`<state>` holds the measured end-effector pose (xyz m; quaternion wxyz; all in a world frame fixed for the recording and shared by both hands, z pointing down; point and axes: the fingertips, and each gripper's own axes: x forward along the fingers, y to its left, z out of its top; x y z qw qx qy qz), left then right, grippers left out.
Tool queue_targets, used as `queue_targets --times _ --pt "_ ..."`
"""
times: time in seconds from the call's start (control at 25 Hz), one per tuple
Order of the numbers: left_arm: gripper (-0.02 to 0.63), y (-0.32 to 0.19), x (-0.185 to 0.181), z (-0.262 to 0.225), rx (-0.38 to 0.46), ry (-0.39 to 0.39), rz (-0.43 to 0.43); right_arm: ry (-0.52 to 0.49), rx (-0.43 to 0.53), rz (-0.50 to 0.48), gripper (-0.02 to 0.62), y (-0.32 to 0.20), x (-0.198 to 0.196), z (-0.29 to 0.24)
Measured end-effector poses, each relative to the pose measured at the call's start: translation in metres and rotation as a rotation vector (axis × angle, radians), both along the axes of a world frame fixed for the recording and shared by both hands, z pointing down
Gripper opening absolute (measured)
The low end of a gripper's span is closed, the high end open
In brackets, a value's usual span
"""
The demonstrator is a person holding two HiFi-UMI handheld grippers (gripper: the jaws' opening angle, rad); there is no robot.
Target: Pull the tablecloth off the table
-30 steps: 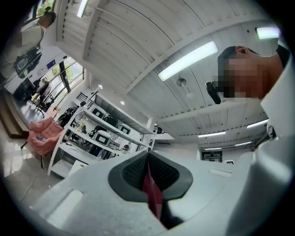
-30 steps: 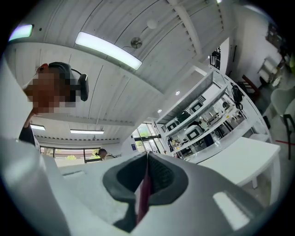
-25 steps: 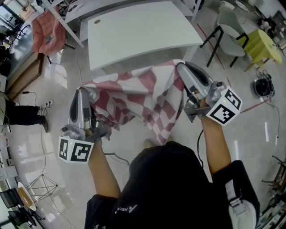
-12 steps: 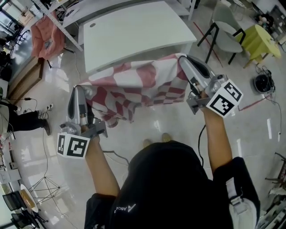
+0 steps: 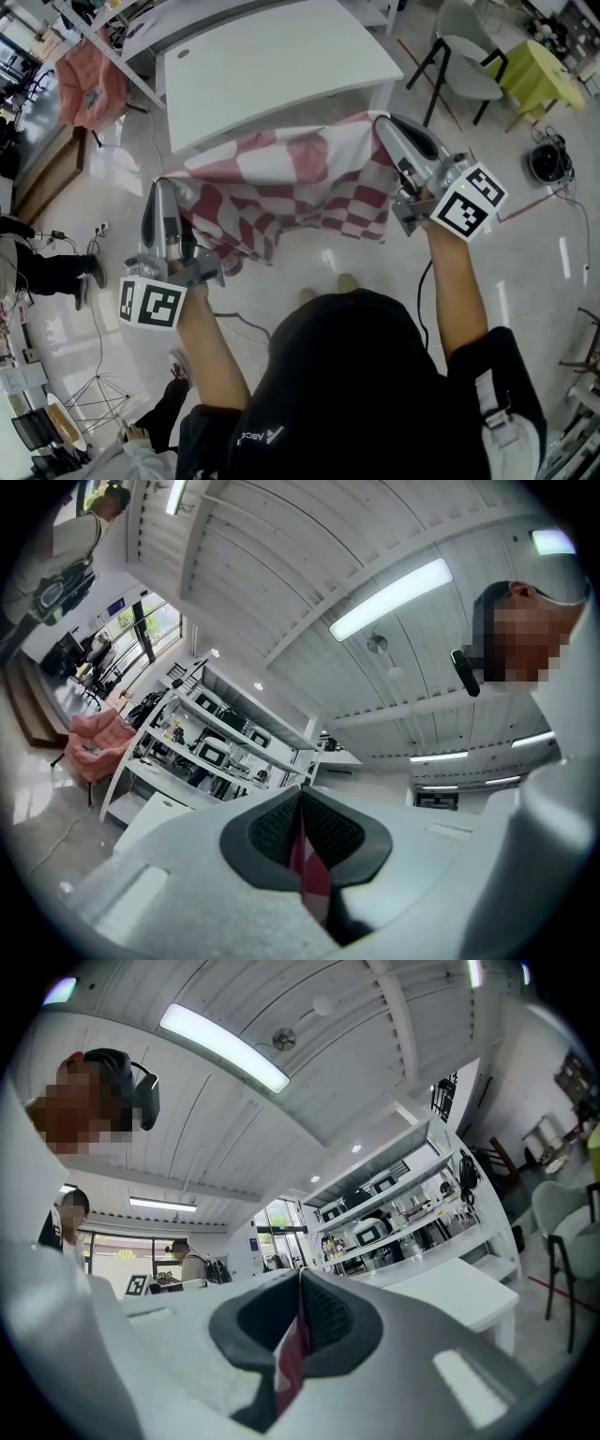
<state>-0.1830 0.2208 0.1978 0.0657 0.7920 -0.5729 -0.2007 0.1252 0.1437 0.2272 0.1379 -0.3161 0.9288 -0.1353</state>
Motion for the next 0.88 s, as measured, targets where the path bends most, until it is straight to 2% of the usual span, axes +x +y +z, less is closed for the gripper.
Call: queue_targets --times 0.28,0.64,0.88 --pt "0.011 -0.01 -0.026 0.002 -0.015 0.011 0.032 0.018 -0.023 0.029 0.004 -0.001 -0.025 0.002" --pt "0.011 0.006 0.015 0.01 -0.001 0.008 0.036 0.018 -0.007 0.029 0.004 0.015 0.013 0.009" --pt "0.011 -0.001 -0.001 -0.004 -0.005 0.014 0.039 0.021 -0.012 0.031 0.003 0.007 -0.004 -0.004"
